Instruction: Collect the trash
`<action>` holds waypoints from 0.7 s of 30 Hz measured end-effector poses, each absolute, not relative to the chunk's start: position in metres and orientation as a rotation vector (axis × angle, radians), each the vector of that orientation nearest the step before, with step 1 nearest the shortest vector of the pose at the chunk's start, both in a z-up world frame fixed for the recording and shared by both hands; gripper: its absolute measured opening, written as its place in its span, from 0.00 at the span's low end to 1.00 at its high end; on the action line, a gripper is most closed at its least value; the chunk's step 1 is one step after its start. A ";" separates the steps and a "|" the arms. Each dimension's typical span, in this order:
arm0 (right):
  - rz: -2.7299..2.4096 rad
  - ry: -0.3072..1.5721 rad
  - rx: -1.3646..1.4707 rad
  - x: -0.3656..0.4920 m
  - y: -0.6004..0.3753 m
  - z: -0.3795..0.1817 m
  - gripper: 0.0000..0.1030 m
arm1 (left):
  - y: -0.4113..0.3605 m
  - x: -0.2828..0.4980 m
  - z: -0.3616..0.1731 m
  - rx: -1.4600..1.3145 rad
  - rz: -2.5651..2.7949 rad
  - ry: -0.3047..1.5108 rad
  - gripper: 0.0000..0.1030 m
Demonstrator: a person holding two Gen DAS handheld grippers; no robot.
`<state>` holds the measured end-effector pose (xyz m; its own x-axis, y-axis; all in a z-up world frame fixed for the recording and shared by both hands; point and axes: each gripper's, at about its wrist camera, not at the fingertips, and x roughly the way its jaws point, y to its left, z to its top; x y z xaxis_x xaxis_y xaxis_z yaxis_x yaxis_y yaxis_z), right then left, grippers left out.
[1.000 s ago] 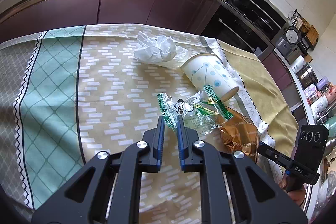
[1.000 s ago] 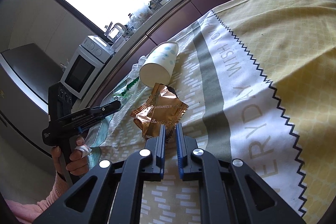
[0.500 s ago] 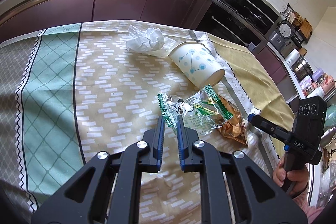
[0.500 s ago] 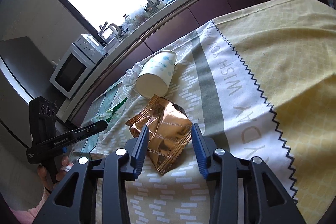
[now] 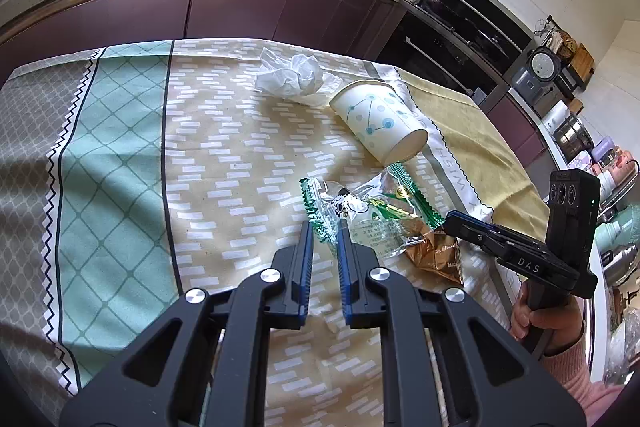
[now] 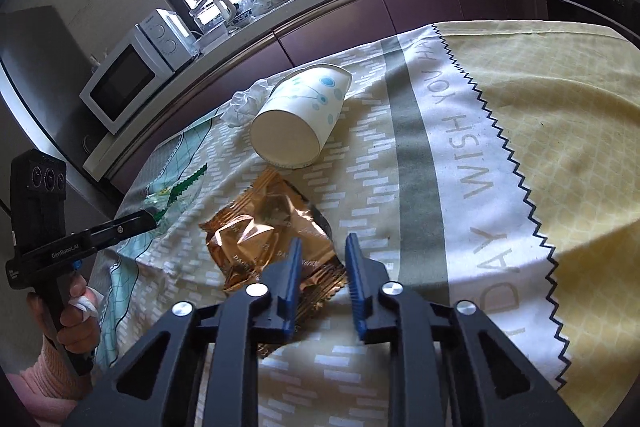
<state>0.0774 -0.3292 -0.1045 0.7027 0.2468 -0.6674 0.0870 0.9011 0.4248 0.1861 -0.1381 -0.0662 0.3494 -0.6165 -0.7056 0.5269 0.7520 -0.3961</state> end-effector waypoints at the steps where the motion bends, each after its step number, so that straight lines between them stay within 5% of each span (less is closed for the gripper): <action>1: 0.104 0.791 0.464 0.076 -0.330 -0.105 0.11 | -0.136 0.185 -0.066 -0.108 -0.742 0.962 0.12; 11: 0.201 0.758 0.479 0.065 -0.312 -0.094 0.10 | -0.119 0.171 -0.058 -0.123 -0.753 0.937 0.12; 15: 0.178 0.760 0.497 0.063 -0.315 -0.098 0.35 | -0.119 0.156 -0.049 -0.107 -0.792 0.907 0.12; 21: 0.197 0.779 0.452 0.064 -0.301 -0.101 0.44 | -0.132 0.139 -0.050 -0.032 -0.816 0.893 0.12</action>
